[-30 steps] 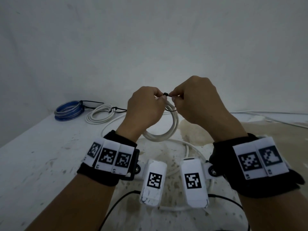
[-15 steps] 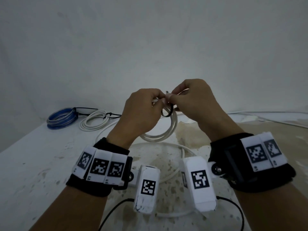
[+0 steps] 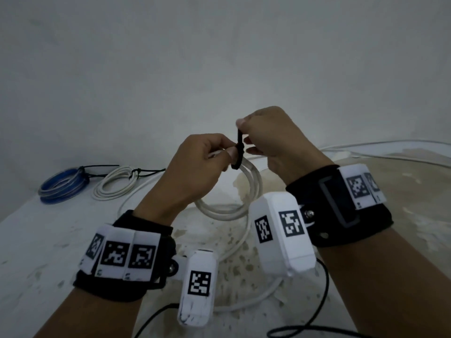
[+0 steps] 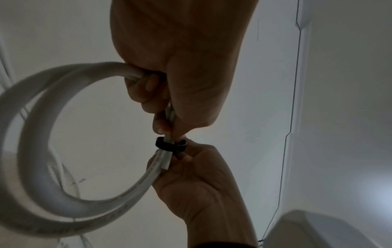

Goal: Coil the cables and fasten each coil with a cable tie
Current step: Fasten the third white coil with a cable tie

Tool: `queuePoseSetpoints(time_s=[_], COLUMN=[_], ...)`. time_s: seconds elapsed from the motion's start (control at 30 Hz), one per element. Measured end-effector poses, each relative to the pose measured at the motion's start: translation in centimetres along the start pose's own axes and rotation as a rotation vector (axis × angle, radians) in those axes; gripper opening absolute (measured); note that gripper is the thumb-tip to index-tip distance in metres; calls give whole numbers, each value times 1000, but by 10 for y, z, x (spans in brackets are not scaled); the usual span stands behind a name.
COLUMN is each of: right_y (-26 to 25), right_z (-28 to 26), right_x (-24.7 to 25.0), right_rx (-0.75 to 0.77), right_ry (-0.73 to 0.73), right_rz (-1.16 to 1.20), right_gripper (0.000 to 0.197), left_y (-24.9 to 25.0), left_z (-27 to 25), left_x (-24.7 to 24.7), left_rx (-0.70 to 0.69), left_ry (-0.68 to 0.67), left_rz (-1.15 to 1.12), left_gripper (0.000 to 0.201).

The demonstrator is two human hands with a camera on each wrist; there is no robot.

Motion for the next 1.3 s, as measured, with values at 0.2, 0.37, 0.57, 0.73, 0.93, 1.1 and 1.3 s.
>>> queuePoseSetpoints(time_s=[0.2, 0.37, 0.57, 0.73, 0.93, 1.1, 1.3], right_y=[10, 12, -8, -8, 0, -10, -6], right_z=[6, 2, 0, 4, 8, 6, 10], right_x=[21, -7, -9, -9, -3, 1, 1], right_rx=[21, -33, 156, 203, 151, 231, 237], right_ry=[135, -135, -111, -33, 2, 99, 107], right_rz=[95, 95, -155, -340, -307, -443, -421], right_gripper=[26, 23, 30, 35, 33, 34, 29], left_y=[1, -11, -21, -18, -4, -4, -7], left_z=[0, 1, -2, -4, -3, -2, -1], left_x=[-20, -2, 0, -3, -4, -3, -5], left_rx=[34, 150, 264, 269, 144, 86, 93], left_ry=[-85, 36, 121, 126, 98, 100, 70], left_rz=[-87, -232, -312, -265, -149, -157, -148], left_gripper=[22, 24, 24, 18, 20, 23, 23])
Point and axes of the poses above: each hand's wrist, its own z-axis towards the middle knuckle, its own x-axis out of the back of the hand, y = z × x, the point moved 9 cm from there along z, towards the middle knuckle, and after that the axes turned 8 degrees about -y, right-handed, at the moved point
